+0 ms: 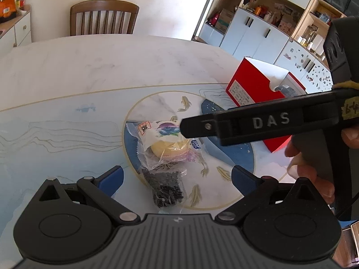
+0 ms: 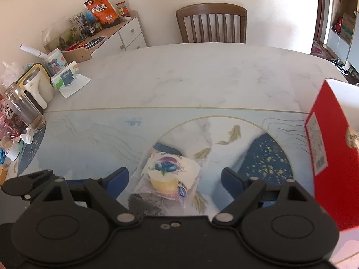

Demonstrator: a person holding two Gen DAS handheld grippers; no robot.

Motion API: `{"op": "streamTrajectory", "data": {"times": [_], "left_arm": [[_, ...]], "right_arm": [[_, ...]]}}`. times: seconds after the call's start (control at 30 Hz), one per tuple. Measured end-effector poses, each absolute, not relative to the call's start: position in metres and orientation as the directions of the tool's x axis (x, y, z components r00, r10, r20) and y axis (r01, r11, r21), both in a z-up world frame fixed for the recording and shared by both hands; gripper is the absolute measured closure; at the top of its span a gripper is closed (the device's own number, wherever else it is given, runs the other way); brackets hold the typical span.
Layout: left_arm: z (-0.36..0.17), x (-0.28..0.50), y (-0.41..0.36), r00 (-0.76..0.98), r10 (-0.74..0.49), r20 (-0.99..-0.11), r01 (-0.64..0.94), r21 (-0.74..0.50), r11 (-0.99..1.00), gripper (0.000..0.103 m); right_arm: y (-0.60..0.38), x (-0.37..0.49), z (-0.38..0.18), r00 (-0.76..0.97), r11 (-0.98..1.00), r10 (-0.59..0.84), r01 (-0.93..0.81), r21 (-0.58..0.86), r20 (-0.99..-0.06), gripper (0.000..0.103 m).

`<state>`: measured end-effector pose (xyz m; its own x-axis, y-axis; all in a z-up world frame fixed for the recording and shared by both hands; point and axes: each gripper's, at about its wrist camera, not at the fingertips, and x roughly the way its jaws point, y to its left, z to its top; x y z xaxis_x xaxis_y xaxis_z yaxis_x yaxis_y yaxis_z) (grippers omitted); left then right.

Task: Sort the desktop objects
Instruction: 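Withdraw both tools from the shoebox toward the clear bag on the table, then grasp the clear cake bag with the right gripper while the left grasps the black bag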

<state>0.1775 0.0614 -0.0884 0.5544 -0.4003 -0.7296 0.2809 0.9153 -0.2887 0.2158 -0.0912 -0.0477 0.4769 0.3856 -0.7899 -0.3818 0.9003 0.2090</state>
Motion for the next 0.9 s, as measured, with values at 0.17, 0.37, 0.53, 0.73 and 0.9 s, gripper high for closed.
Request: {"op": "streamTrajectory", "data": {"times": [0.17,0.37,0.53,0.73,0.9], "left_arm": [[-0.096,0.182,0.059,0.543,-0.396,-0.740,0.291,-0.277,0.916,0.000],[-0.105,0.190,0.061,0.530,-0.401,-0.747,0.276,-0.295,0.915,0.000],[-0.109,0.194,0.062,0.533,-0.397,-0.747,0.268,-0.295,0.917,0.001],[-0.110,0.198,0.062,0.535,-0.399,-0.745,0.271,-0.296,0.916,0.001],[-0.110,0.197,0.056,0.534,-0.406,-0.741,0.299,-0.283,0.911,0.008]], "right_arm": [[-0.081,0.227,-0.056,0.458,0.904,0.375,-0.374,0.208,-0.806,0.013],[-0.069,0.238,-0.071,0.417,0.909,0.357,-0.359,0.210,-0.836,0.013],[-0.066,0.247,-0.080,0.388,0.917,0.346,-0.334,0.220,-0.854,0.013],[-0.067,0.252,-0.087,0.371,0.921,0.337,-0.322,0.220,-0.866,0.013],[-0.066,0.253,-0.090,0.359,0.919,0.340,-0.324,0.225,-0.869,0.015]]}}
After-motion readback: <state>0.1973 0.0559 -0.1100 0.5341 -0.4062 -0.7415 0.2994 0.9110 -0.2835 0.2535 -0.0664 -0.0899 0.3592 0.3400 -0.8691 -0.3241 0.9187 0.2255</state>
